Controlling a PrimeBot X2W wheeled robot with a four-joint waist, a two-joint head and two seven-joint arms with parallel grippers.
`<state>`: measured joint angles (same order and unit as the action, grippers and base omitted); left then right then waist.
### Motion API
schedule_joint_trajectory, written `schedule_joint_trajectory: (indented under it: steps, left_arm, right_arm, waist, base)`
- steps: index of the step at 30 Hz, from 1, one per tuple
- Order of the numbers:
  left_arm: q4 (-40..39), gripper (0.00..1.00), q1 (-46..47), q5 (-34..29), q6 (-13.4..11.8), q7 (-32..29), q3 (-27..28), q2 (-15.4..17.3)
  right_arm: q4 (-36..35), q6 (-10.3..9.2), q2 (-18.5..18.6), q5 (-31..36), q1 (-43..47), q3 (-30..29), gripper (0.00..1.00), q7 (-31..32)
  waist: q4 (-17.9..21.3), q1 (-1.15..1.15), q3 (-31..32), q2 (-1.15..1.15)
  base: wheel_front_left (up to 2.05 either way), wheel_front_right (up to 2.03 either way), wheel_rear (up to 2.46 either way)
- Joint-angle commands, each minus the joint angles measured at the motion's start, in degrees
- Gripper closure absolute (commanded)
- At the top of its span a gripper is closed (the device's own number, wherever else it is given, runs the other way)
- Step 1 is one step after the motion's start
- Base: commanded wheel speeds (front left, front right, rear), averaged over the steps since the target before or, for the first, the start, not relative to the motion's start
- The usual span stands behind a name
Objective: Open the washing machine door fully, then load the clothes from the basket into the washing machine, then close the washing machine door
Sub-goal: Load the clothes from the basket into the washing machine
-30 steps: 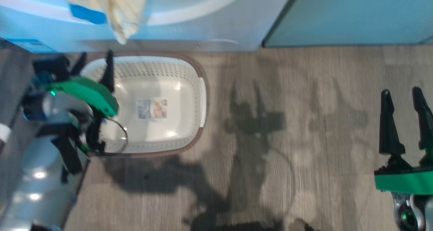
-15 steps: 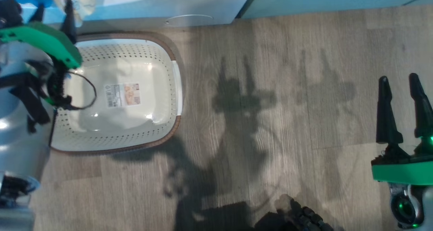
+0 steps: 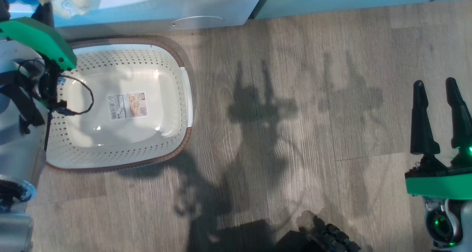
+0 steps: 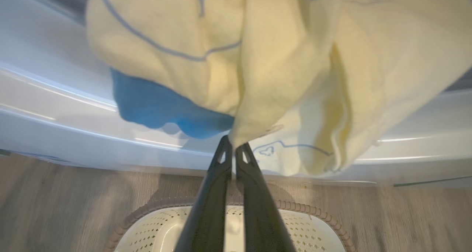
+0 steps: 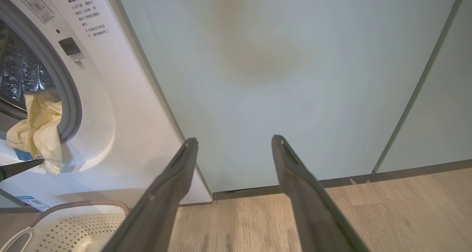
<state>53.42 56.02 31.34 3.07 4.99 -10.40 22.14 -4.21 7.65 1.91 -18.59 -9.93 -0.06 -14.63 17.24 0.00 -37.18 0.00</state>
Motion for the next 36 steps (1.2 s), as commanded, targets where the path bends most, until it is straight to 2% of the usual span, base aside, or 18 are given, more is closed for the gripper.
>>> schedule_joint_trajectory:
  steps: [1, 8, 14, 20, 27, 32, 36]
  left_arm:
    - [-0.7, 1.00, 1.7, 0.1, 0.4, -0.2, 0.8, 2.4]
    - [-0.9, 1.00, 2.5, -0.2, 1.9, -3.7, -1.7, 1.9]
    - [-7.1, 1.00, 2.7, -0.5, 2.8, -9.1, -3.7, 3.8]
    - [-19.8, 1.00, 3.5, -0.9, 1.9, -16.9, -4.1, 8.6]
    - [-34.4, 1.00, 5.4, -1.9, -1.2, -27.2, -3.1, 15.3]
    - [-37.2, 1.00, 7.9, -2.7, -2.6, -31.3, -2.4, 18.4]
    - [-36.0, 1.00, 11.4, -3.8, -3.3, -33.0, -1.6, 20.9]
  right_arm:
    - [-1.4, -0.16, 1.0, 0.0, 0.3, 0.7, 0.00, -0.4]
    - [-1.5, -0.16, 1.0, 0.4, 0.4, 0.2, 0.00, -0.4]
    - [-1.7, -0.16, 1.0, 0.5, 0.7, -0.3, 0.00, -0.4]
    - [-1.9, -0.16, 1.0, -0.5, 0.4, 0.1, 0.00, -0.4]
    - [-1.5, -0.16, 1.0, -2.8, -0.5, 1.4, 0.00, -0.4]
    - [-1.6, -0.16, 1.0, -4.3, -1.0, 2.1, 0.00, -0.4]
    - [-1.6, -0.16, 1.0, -5.7, -1.3, 2.8, 0.00, -0.4]
  waist:
    - [-0.3, 0.00, 0.1, 0.00]
    - [-2.2, 0.00, 0.8, 0.00]
    - [-3.8, 0.00, 1.2, 0.00]
    - [-4.2, 0.00, 0.9, 0.00]
    - [-1.6, 0.00, -0.2, 0.00]
    - [1.1, 0.00, -1.5, 0.00]
    - [4.2, 0.00, -3.2, 0.00]
  base:
    - [0.00, 0.00, 0.00]
    - [0.00, 0.00, 0.00]
    - [0.00, 0.00, 0.00]
    - [0.00, 0.00, 0.00]
    - [0.00, 0.00, 0.00]
    - [0.00, 0.00, 0.00]
    - [0.00, 0.00, 0.00]
